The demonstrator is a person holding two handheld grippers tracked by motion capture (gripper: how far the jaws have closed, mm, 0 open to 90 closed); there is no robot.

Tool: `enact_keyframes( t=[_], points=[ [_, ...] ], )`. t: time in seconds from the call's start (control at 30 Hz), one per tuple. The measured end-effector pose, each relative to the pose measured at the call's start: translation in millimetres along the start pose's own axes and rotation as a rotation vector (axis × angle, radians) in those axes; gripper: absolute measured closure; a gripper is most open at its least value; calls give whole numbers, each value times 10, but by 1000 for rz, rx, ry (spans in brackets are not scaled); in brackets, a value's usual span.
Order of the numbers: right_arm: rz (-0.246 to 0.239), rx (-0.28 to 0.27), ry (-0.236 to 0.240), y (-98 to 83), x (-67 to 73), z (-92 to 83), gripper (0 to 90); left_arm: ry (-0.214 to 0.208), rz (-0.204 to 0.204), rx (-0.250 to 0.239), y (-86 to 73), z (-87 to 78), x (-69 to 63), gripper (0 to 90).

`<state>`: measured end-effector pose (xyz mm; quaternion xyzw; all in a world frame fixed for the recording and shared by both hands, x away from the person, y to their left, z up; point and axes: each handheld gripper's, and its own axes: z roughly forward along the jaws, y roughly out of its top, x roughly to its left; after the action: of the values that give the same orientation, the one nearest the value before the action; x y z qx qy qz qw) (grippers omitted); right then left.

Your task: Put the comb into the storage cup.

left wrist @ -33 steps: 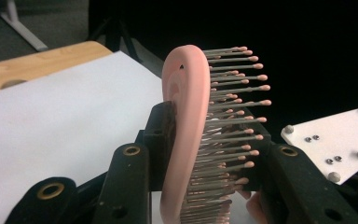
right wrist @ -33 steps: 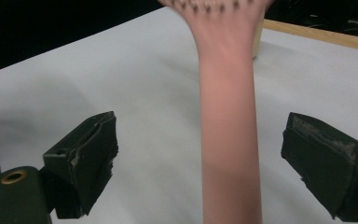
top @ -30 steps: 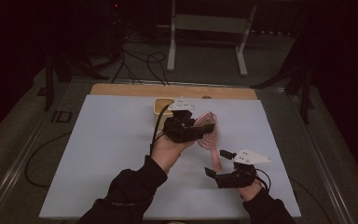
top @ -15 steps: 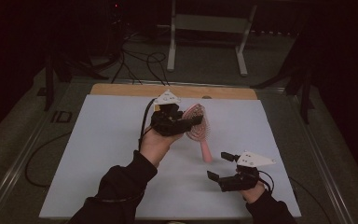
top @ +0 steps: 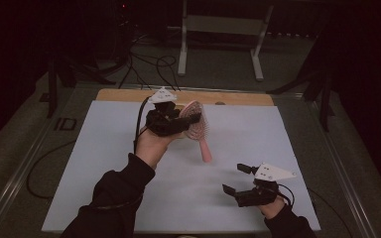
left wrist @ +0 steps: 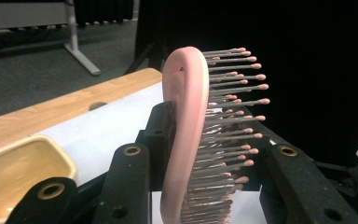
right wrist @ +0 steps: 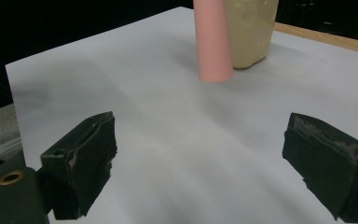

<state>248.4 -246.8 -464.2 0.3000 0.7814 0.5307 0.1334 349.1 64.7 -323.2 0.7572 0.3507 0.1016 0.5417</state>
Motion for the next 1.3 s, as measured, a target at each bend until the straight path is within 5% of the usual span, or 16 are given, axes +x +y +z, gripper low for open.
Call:
enact_keyframes(
  t=[1.3],
  points=[
    [-19, 3, -5, 16, 5, -1, 93, 173, -16, -94, 492, -279, 599, 661]
  ],
)
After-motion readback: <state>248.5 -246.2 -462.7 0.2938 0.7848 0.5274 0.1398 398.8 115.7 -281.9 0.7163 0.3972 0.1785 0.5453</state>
